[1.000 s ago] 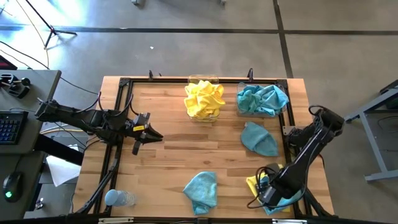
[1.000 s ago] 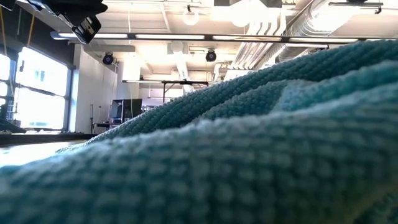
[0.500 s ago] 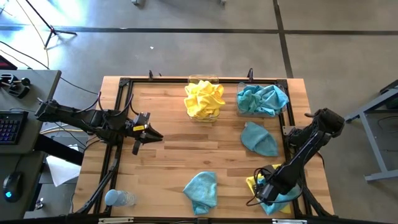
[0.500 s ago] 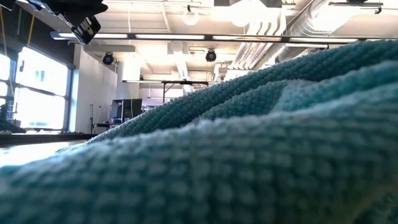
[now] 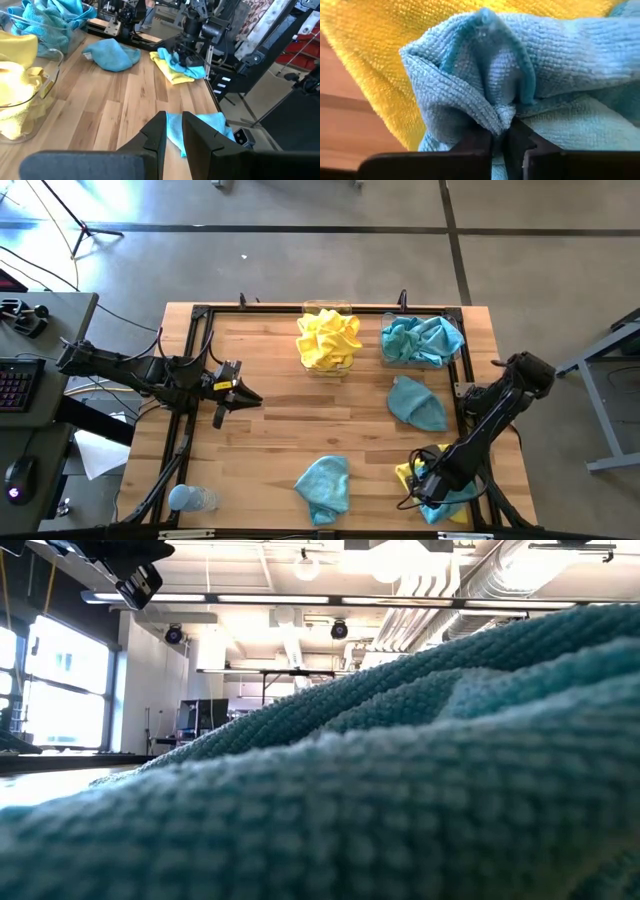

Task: Sort microfiber towel by color & place in baskets
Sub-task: Put the blue towel into the right transparent bin

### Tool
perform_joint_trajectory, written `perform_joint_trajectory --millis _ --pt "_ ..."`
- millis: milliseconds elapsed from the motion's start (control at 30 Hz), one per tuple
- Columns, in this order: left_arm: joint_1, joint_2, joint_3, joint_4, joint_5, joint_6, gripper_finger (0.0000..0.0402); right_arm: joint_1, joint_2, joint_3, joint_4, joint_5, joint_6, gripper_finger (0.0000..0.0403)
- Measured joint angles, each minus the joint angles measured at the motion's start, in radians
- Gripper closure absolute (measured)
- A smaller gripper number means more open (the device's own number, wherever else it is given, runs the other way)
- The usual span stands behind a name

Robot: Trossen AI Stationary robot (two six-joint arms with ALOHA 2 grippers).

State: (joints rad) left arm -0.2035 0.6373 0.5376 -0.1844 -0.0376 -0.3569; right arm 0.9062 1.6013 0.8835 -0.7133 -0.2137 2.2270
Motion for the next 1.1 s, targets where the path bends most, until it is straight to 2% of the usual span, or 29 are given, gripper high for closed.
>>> perform_joint_trajectory --millis 167,300,433,767,933,1100 --pt "0.0 0.0 0.0 0.0 0.0 0.0 0.0351 0.0 -0.012 0.09 -0.126 0.002 -0.002 0.0375" --pt "0.0 0.0 0.0 -0.002 0.0 0.003 0.0351 0.0 -0.012 0.214 -0.295 0.006 -0.007 0.0393" --pt "0.0 0.0 0.0 -0.002 -0.013 0.055 0.0351 0.0 -0.013 0.356 -0.457 0.063 -0.005 0.0395" --pt "0.0 -0.013 0.001 -0.01 -0.053 0.132 0.0351 -0.007 -0.013 0.644 -0.749 0.326 0.027 0.04" --pt "0.014 -0.061 0.002 -0.06 -0.039 0.131 0.0351 -0.04 -0.013 0.711 -0.81 0.493 0.016 0.04" --pt "0.049 -0.137 0.002 -0.148 -0.034 0.133 0.0351 -0.121 -0.013 0.736 -0.824 0.678 -0.053 0.04"
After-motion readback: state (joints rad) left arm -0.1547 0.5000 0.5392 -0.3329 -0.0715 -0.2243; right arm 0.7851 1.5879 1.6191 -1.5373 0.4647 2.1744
